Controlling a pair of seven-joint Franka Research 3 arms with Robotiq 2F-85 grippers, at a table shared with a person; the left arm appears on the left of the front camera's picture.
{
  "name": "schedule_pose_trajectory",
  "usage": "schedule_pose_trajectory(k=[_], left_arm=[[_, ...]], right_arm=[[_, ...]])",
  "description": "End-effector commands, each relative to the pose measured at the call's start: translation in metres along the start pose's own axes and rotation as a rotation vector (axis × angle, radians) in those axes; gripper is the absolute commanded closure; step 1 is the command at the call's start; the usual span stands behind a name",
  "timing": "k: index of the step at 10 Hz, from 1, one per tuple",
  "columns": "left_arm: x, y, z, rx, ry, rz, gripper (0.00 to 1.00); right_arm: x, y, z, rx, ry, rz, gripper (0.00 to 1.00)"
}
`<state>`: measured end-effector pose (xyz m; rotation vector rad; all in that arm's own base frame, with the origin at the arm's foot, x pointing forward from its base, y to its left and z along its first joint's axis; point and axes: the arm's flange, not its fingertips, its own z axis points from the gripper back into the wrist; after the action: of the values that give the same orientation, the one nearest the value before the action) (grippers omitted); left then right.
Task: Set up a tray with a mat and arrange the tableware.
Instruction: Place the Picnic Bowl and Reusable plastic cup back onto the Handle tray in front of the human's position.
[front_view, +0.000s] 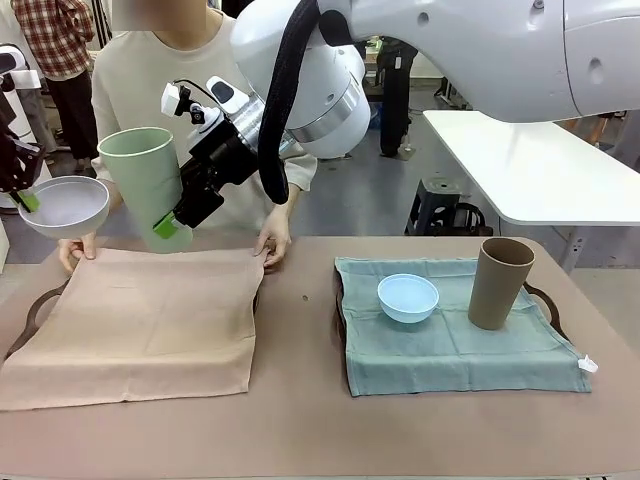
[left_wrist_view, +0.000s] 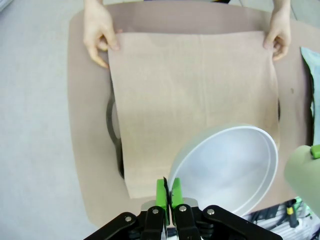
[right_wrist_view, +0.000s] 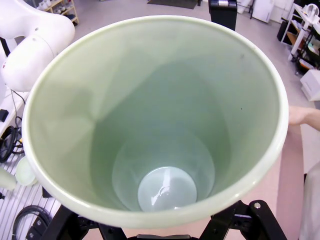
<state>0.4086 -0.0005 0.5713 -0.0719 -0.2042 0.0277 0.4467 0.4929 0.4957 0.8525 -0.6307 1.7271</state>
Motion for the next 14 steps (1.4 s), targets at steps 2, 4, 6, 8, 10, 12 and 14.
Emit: schedule_pose_trajectory(k=[2, 4, 6, 8, 10, 12, 14], left_arm=[[0.003, 0.0, 0.002, -0.005, -0.008, -0.014, 1.0], [0.003, 0.0, 0.002, -0.005, -0.008, -0.014, 1.0], [0.003, 0.0, 0.002, -0.005, -0.008, -0.014, 1.0], [0.0, 0.0, 0.0, 0.0, 0.0, 0.0, 0.96], [0.009, 0.013, -0.034, -0.074, 0.046, -0.063, 0.96], [0.013, 0.026, -0.069, -0.104, 0.109, -0.045, 0.96], [0.021, 0.033, -0.099, -0.132, 0.168, -0.017, 0.96]], right_arm=[[0.001, 0.001, 0.0, 0.008, -0.013, 0.006, 1.0], [0.001, 0.001, 0.0, 0.008, -0.013, 0.006, 1.0], [0.001, 0.001, 0.0, 0.008, -0.013, 0.006, 1.0], [0.0, 0.0, 0.0, 0.0, 0.0, 0.0, 0.2], [-0.025, -0.007, -0.007, -0.064, -0.04, 0.133, 0.2], [-0.06, -0.016, -0.022, -0.056, -0.086, 0.129, 0.2], [-0.095, -0.031, -0.046, 0.0, -0.165, 0.079, 0.2]])
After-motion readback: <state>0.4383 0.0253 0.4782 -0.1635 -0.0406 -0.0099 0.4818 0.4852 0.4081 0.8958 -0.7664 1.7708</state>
